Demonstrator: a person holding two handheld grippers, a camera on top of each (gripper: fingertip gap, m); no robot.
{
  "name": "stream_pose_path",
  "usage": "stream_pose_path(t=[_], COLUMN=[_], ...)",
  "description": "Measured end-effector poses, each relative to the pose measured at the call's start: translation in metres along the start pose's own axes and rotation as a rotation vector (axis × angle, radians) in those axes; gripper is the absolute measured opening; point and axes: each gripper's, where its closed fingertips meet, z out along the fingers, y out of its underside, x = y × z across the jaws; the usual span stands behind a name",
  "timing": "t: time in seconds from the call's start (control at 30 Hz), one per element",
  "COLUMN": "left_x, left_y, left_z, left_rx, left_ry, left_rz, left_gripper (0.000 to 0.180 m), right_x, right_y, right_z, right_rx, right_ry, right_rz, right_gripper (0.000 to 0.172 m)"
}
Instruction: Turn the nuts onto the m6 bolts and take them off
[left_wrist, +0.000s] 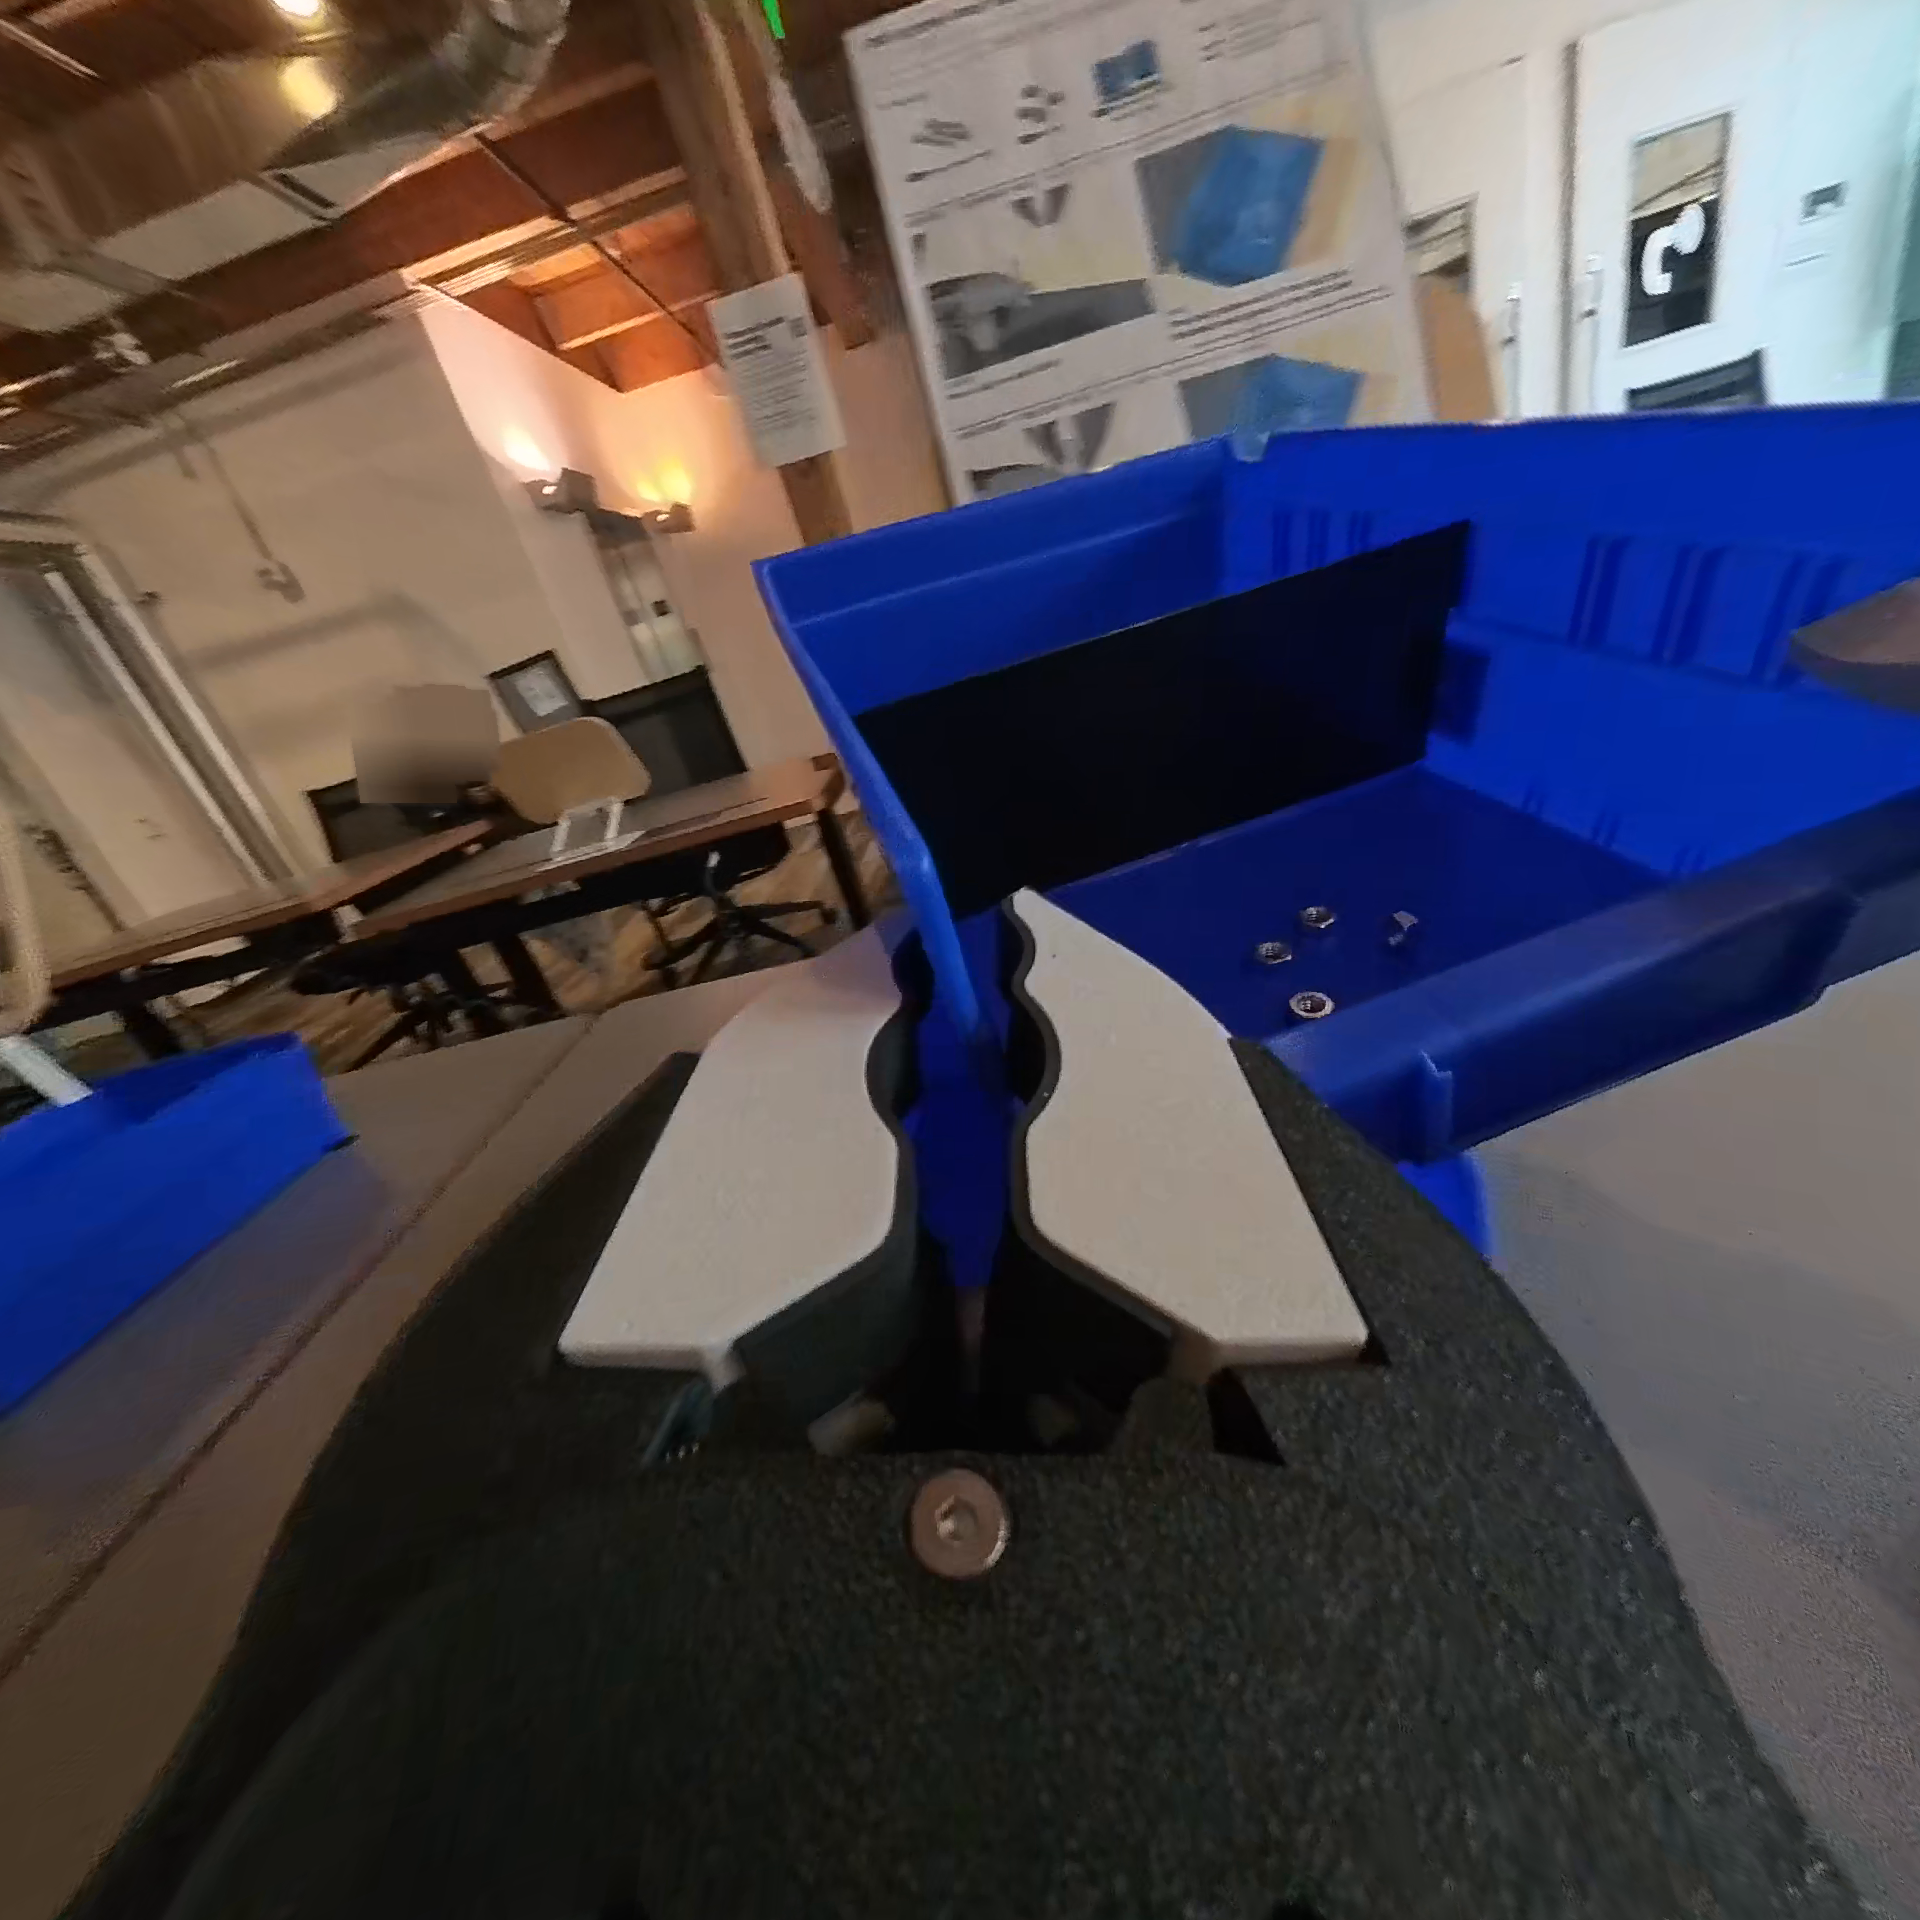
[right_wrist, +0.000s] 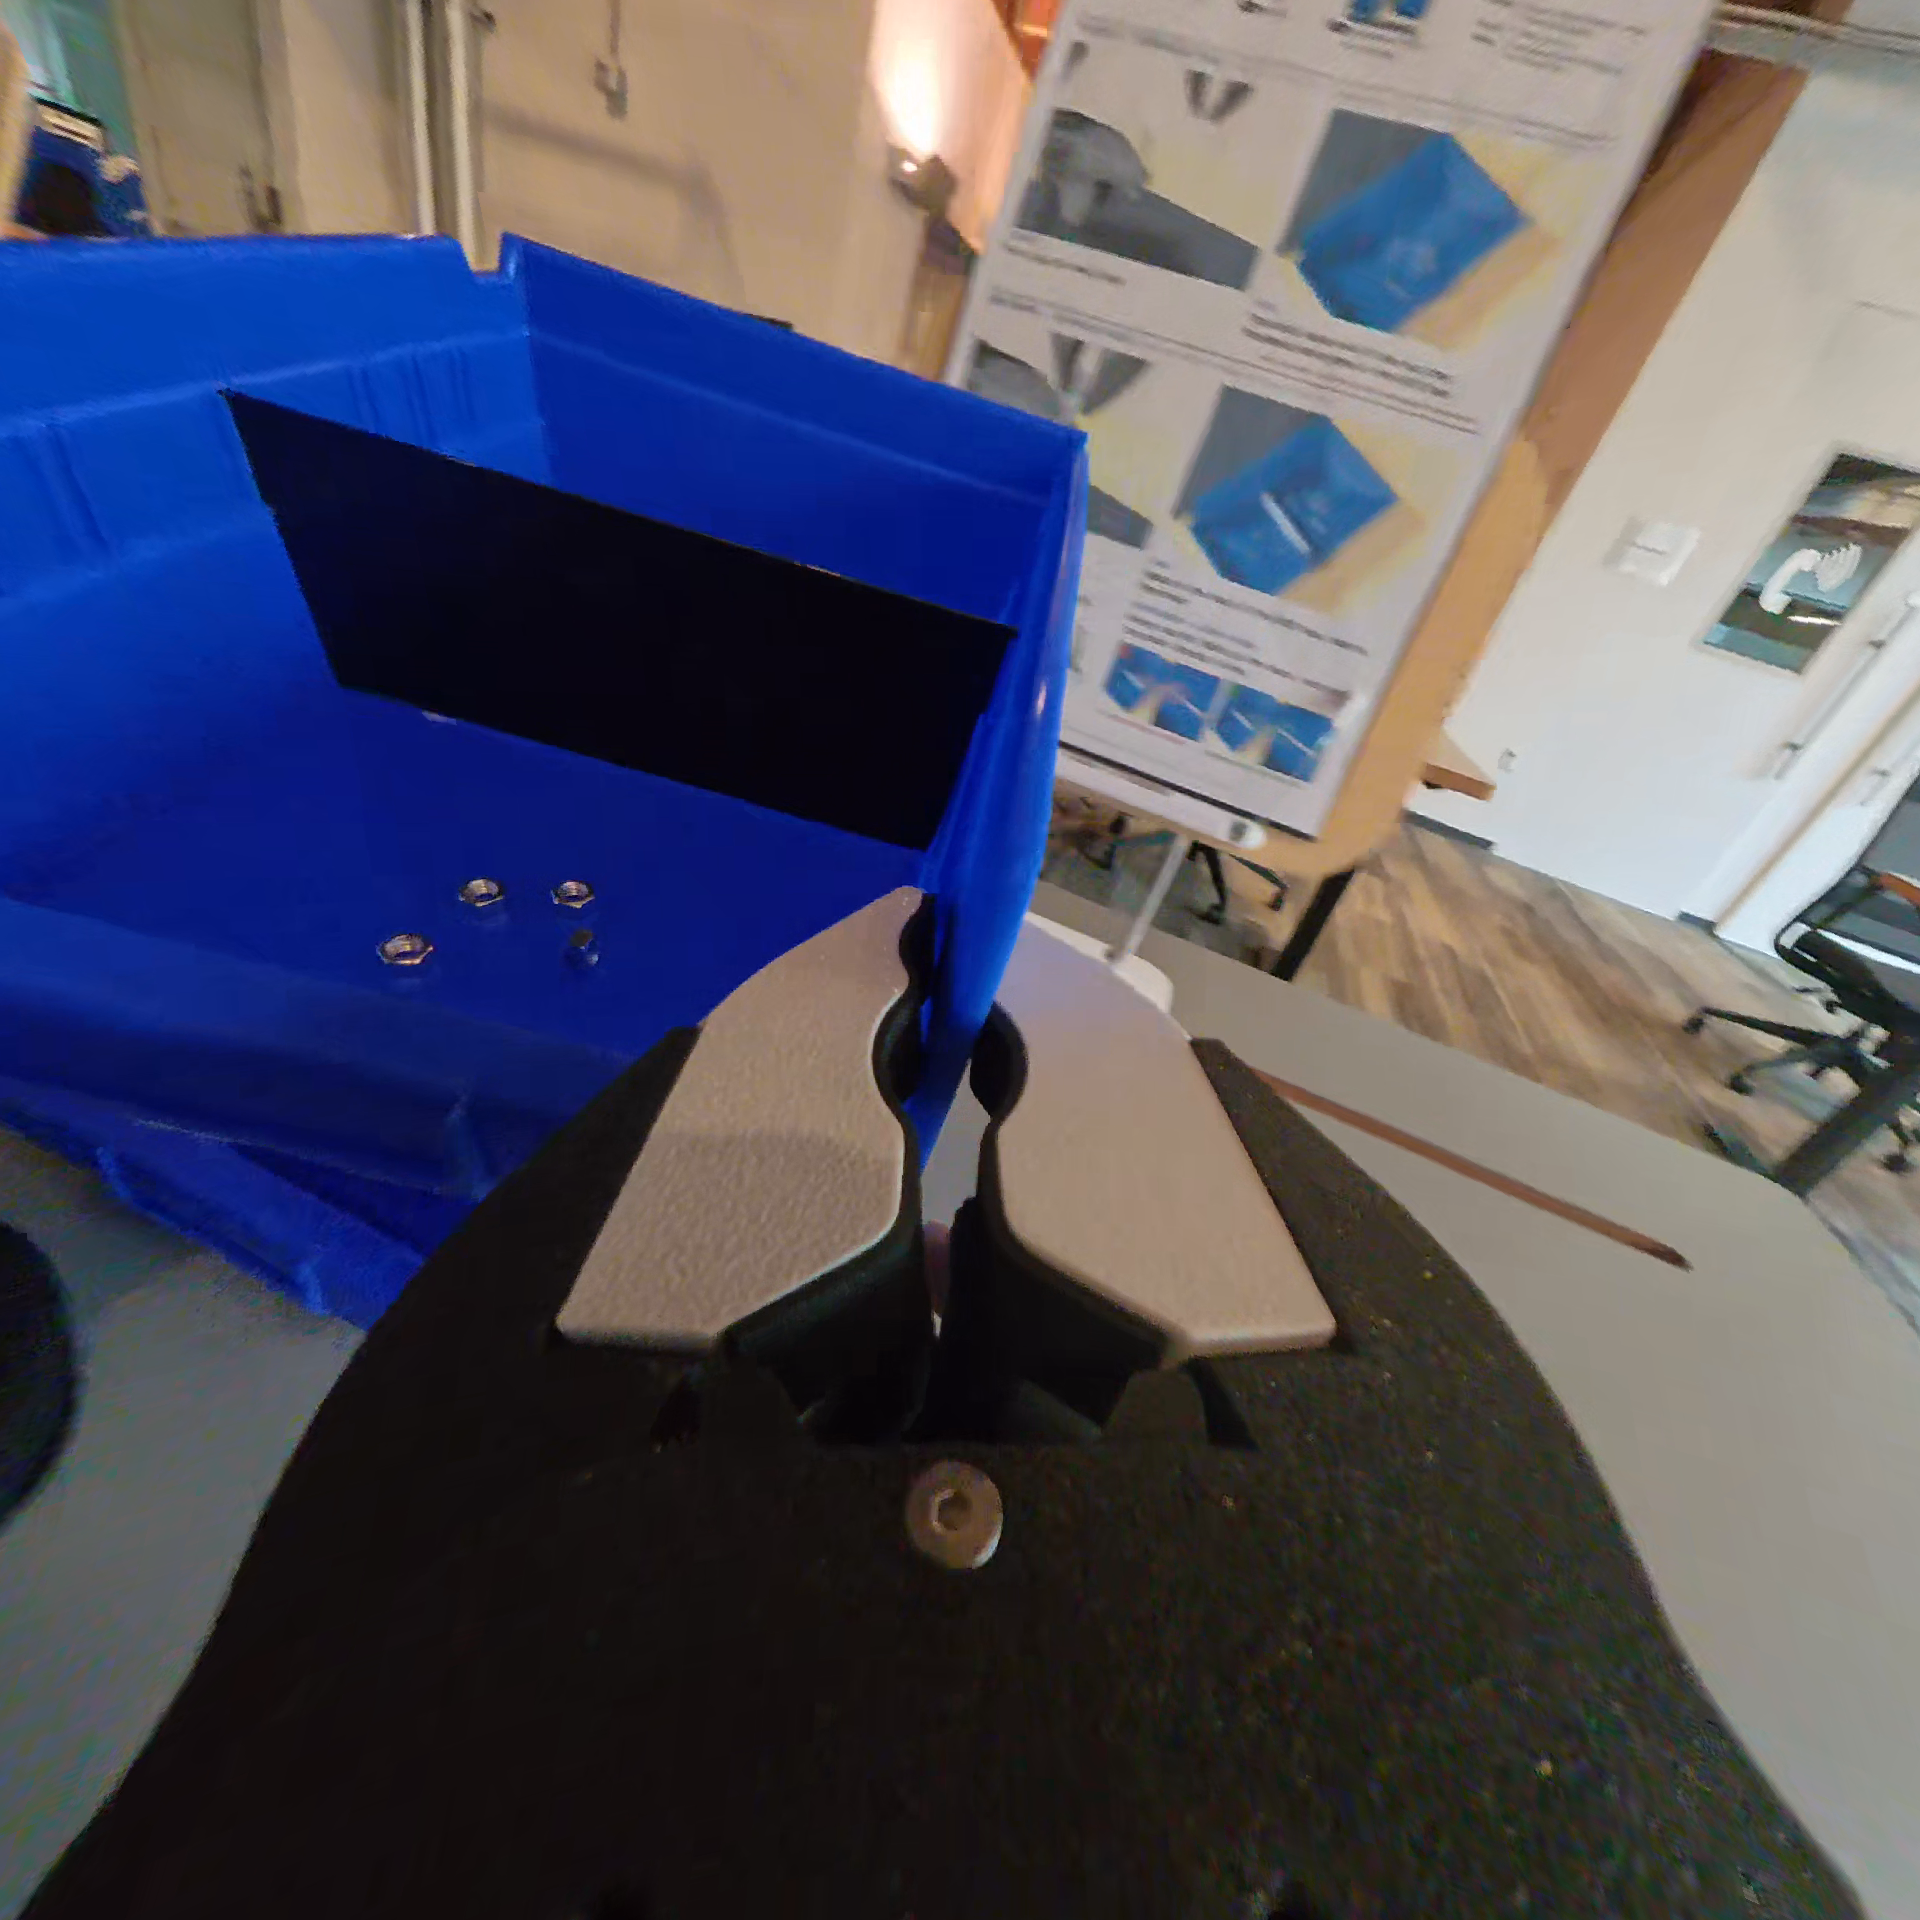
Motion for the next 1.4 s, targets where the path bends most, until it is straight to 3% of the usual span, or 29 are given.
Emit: stream_pose_path(t=[0.43, 0.77, 1.1, 1.4], left_x=[-0.186, -0.274, -0.288, -0.296], left_y=[0.057, 0.126, 0.192, 0.209], left_z=[-0.063, -0.109, -0.116, -0.108], left_rx=[-0.117, -0.225, -0.309, -0.314], left_ry=[-0.320, -0.452, -0.437, -0.416], left_rz=[0.017, -0.031, -0.111, -0.121], left_gripper=[0.011, 0.011, 0.011, 0.008], right_x=[-0.204, -0.327, -0.366, -0.372], right_y=[-0.043, -0.030, 0.015, 0.035], right_z=[0.076, 0.100, 0.110, 0.107], right_rx=[0.048, 0.009, -0.096, -0.144], right_ry=[-0.327, -0.465, -0.476, -0.462], right_rz=[0.032, 0.002, -0.067, -0.082], right_gripper=[0.002, 0.002, 0.003, 0.006])
